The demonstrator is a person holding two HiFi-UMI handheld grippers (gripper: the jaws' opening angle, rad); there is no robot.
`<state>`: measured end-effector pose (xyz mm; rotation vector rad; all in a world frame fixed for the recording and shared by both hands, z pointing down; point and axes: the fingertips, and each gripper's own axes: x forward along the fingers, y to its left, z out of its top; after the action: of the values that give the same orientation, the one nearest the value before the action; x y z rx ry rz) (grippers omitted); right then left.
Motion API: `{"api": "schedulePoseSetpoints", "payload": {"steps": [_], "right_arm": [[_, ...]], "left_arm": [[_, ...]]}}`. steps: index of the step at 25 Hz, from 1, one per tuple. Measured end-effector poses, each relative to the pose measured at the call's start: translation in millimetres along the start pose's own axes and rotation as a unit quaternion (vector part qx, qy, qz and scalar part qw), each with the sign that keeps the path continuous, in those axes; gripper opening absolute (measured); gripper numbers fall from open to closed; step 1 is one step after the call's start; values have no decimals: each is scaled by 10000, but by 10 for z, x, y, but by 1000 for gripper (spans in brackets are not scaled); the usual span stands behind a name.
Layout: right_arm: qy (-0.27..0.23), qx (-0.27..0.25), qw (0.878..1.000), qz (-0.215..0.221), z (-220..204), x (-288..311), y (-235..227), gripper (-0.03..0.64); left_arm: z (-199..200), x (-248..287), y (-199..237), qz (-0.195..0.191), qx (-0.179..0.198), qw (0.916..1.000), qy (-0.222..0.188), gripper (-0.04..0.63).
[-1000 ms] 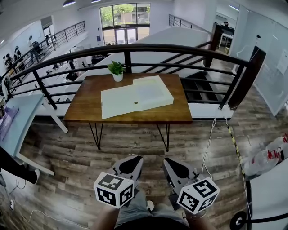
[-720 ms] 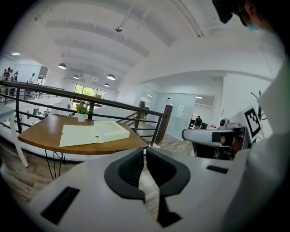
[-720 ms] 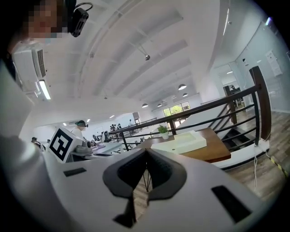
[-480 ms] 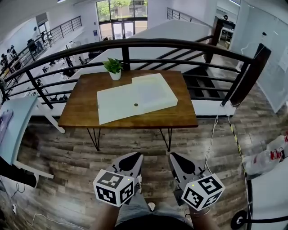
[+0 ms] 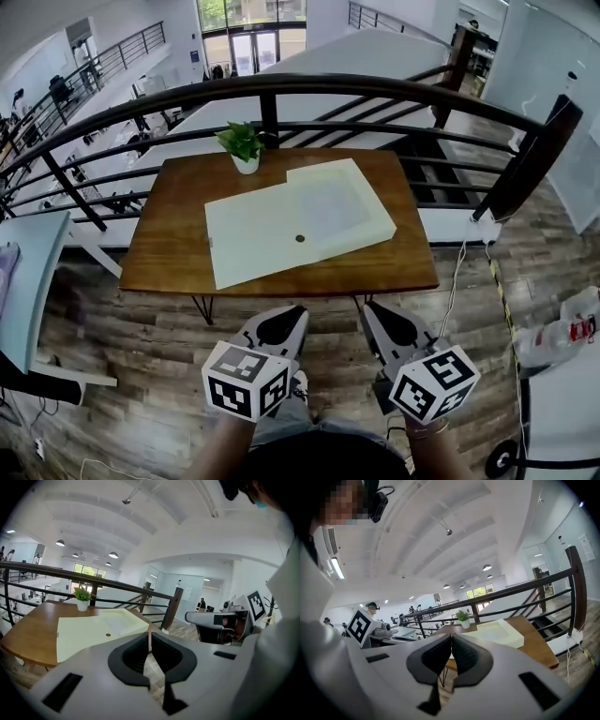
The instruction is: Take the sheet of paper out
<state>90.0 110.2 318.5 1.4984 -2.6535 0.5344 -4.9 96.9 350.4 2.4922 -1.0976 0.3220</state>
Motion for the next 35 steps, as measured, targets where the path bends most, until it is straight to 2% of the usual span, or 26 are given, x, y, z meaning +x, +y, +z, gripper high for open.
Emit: {"api": "schedulePoseSetpoints", "payload": {"steps": [7, 16, 28, 35], "right_arm": [[-105, -34, 9997, -196, 217, 562, -149, 28], [-28, 216, 9989, -410, 240, 880, -218, 28], [93, 343, 9992, -165, 341, 1287, -478, 28], [304, 414, 9987, 40, 320, 1669, -808, 26]], "left_arm": [[366, 335, 499, -232, 111, 9997, -12, 31], [394, 552, 813, -428, -108, 9988, 194, 31], [483, 922, 1147, -297, -295, 9986, 311, 31], [553, 1310, 1379, -192, -509, 9976, 423, 31]]}}
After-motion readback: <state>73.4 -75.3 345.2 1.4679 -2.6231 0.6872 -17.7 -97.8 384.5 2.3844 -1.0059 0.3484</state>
